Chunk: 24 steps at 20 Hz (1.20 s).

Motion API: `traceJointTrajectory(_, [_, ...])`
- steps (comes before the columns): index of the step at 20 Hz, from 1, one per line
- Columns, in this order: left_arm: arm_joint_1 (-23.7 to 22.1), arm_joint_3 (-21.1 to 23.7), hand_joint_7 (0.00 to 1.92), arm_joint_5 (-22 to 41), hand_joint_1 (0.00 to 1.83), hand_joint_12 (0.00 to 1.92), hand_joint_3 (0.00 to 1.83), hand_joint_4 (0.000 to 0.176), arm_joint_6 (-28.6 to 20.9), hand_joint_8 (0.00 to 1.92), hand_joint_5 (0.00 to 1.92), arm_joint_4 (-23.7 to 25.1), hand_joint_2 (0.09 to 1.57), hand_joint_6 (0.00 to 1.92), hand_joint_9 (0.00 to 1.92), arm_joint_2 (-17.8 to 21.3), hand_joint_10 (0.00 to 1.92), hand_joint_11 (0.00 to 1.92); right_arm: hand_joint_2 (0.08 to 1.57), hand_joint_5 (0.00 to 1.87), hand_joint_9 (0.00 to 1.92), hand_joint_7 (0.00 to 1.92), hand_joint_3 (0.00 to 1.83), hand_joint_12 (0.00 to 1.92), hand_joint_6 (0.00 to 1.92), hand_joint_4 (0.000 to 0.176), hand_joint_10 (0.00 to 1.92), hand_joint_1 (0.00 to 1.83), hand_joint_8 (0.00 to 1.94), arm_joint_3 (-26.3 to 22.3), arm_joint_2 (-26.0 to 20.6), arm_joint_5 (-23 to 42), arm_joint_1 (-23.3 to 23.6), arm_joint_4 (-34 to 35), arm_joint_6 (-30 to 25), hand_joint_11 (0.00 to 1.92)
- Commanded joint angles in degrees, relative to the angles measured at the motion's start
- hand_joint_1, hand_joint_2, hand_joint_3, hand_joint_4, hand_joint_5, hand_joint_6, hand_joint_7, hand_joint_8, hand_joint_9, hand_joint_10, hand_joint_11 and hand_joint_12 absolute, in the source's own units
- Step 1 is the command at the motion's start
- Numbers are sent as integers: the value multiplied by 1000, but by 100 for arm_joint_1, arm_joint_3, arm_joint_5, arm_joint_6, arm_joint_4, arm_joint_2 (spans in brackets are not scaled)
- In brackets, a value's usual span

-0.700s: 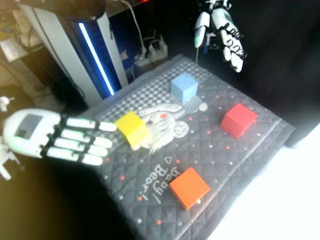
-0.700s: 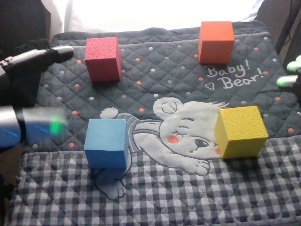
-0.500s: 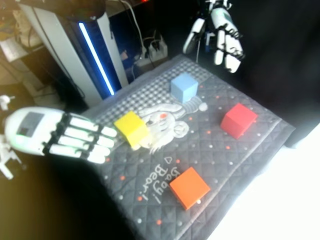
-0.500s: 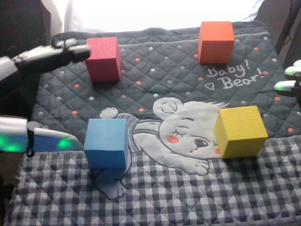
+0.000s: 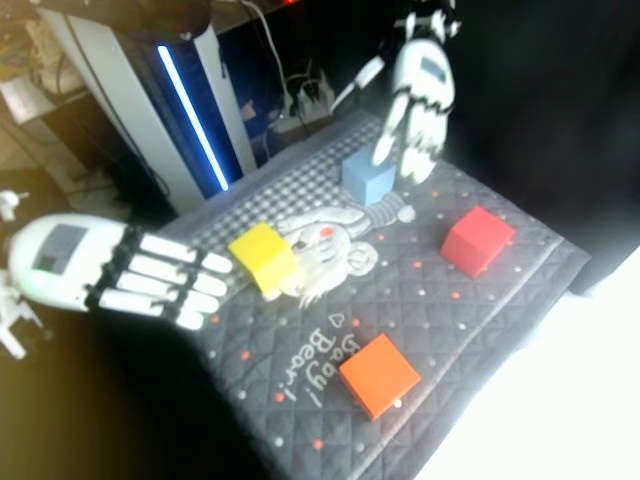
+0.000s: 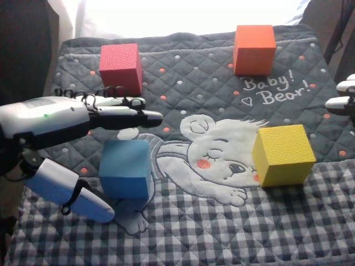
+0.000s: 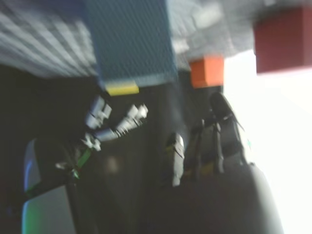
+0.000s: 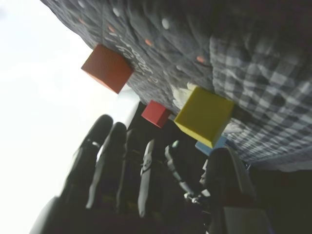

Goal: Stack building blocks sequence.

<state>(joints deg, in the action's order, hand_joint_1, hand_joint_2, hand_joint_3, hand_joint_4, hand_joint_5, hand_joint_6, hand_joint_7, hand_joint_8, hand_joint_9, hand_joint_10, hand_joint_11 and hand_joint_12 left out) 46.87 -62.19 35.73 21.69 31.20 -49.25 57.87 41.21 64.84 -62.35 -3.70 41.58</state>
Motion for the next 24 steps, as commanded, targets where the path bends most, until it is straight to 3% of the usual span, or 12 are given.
traceJointTrajectory(1, [-121,-28,37,190,781,727,1,176,-51,0,187,-52,750,1,42,-51,8,0,1163,407,351,320,2,915,3,73,11,832,1,33,-15,678,63,170,-23,113])
traceJointTrajectory(4, [-292,-62,58,-135,795,482,0,176,-48,8,209,326,768,4,19,-204,14,0,1171,411,331,305,4,897,4,76,1,831,0,32,-15,679,63,171,-28,96])
traceJointTrajectory(8, [-351,-104,213,-182,795,785,1,176,-33,5,286,346,822,2,167,-291,14,0,1167,428,368,323,2,904,4,87,11,837,5,32,-13,679,60,171,-51,145])
traceJointTrajectory(10, [-364,-104,369,-120,865,969,0,131,-32,10,415,347,828,6,296,-322,21,0,1183,437,382,335,6,898,5,83,12,811,7,32,-12,679,60,171,-52,156])
traceJointTrajectory(11, [-375,-102,561,-81,927,1137,4,76,-32,32,575,347,859,22,452,-332,51,0,1191,445,383,347,2,868,1,72,5,826,2,31,-12,679,60,171,-54,161])
traceJointTrajectory(12, [-396,-96,674,-63,956,1240,12,55,-22,33,677,358,930,23,540,-338,59,0,1196,450,391,357,2,865,2,72,5,823,4,32,-11,679,59,171,-55,175])
traceJointTrajectory(13, [-423,-92,957,-67,1188,1354,5,0,18,861,991,361,1055,530,757,-339,170,127,1203,447,365,347,4,843,0,76,1,836,0,32,-11,679,58,171,-56,131])
traceJointTrajectory(15, [-474,-97,956,-94,1257,1458,0,0,70,1230,1000,361,1123,719,806,-339,798,340,1215,445,380,348,7,842,0,69,8,829,1,32,-11,679,58,177,-56,143])
traceJointTrajectory(17, [-541,-115,920,-100,1357,1452,0,0,82,1191,1040,360,1124,571,871,-337,1304,574,1228,441,368,336,8,824,0,77,2,804,0,33,-11,679,58,179,-56,128])
traceJointTrajectory(20, [-811,-171,943,-51,1386,1101,2,0,101,1041,1067,359,1096,585,962,-284,1242,784,1234,448,375,349,6,820,2,74,6,808,5,33,-11,678,39,179,-67,126])
traceJointTrajectory(21, [-916,-185,985,-36,1391,1160,0,0,121,967,1169,358,1068,422,1033,-248,1178,857,1238,448,373,352,7,820,2,63,5,808,6,33,-11,678,39,179,-69,125])
traceJointTrajectory(24, [-1546,-304,965,-103,1387,1388,0,0,271,1005,1110,322,1084,523,1007,-98,1265,904,1245,447,385,357,6,826,0,71,7,788,4,32,-11,678,36,180,-69,158])
